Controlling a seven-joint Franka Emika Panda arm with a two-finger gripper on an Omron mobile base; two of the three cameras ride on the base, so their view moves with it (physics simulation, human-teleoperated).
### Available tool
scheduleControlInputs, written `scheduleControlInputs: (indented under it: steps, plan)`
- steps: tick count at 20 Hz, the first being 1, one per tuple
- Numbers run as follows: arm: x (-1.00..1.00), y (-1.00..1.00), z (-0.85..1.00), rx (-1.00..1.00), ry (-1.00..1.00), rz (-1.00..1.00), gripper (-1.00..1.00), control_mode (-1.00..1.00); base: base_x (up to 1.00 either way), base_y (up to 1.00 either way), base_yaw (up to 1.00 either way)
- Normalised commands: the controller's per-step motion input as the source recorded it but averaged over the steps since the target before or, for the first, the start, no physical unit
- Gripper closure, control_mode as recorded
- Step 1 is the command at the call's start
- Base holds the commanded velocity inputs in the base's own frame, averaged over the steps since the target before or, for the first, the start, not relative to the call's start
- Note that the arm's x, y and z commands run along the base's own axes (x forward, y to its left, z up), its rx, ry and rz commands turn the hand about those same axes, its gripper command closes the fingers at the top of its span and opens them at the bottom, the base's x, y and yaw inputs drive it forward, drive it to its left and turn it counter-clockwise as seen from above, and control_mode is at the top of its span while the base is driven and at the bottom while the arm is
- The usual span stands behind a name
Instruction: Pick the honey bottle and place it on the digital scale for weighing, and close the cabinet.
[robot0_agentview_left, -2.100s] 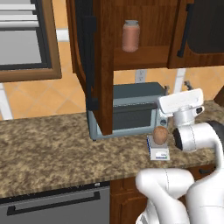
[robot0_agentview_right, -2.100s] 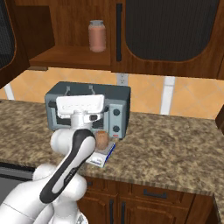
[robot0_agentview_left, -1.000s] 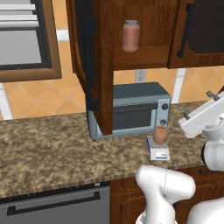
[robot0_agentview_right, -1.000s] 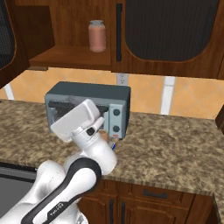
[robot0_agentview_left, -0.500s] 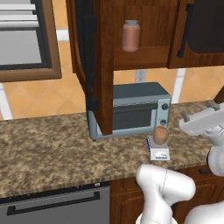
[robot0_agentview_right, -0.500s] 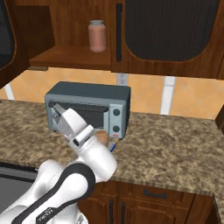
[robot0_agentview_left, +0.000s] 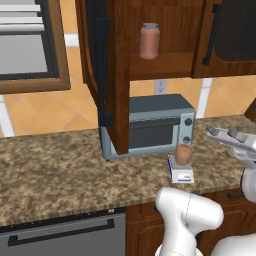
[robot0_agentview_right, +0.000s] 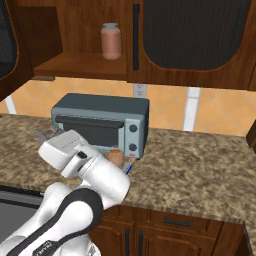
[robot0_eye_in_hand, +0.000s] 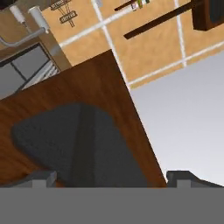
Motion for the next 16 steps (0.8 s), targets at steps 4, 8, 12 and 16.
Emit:
scheduleControlInputs:
  steps: [4,8,12,16]
  plan:
    - [-0.73,0.61,0.00,-0.15,-0.27,-0.56,-1.00,-1.00,0.00,0.00,0.00]
    - [-0.47,0.85,-0.08,-0.07,-0.27,-0.57,-1.00,-1.00,0.00,0.00,0.00]
    - [-0.40,0.88,-0.23,-0.02,-0.33,-0.61,-1.00,-1.00,0.00,0.00,0.00]
    - [-0.10,0.98,-0.42,0.00,-0.33,-0.62,-1.00,-1.00,0.00,0.00,0.00]
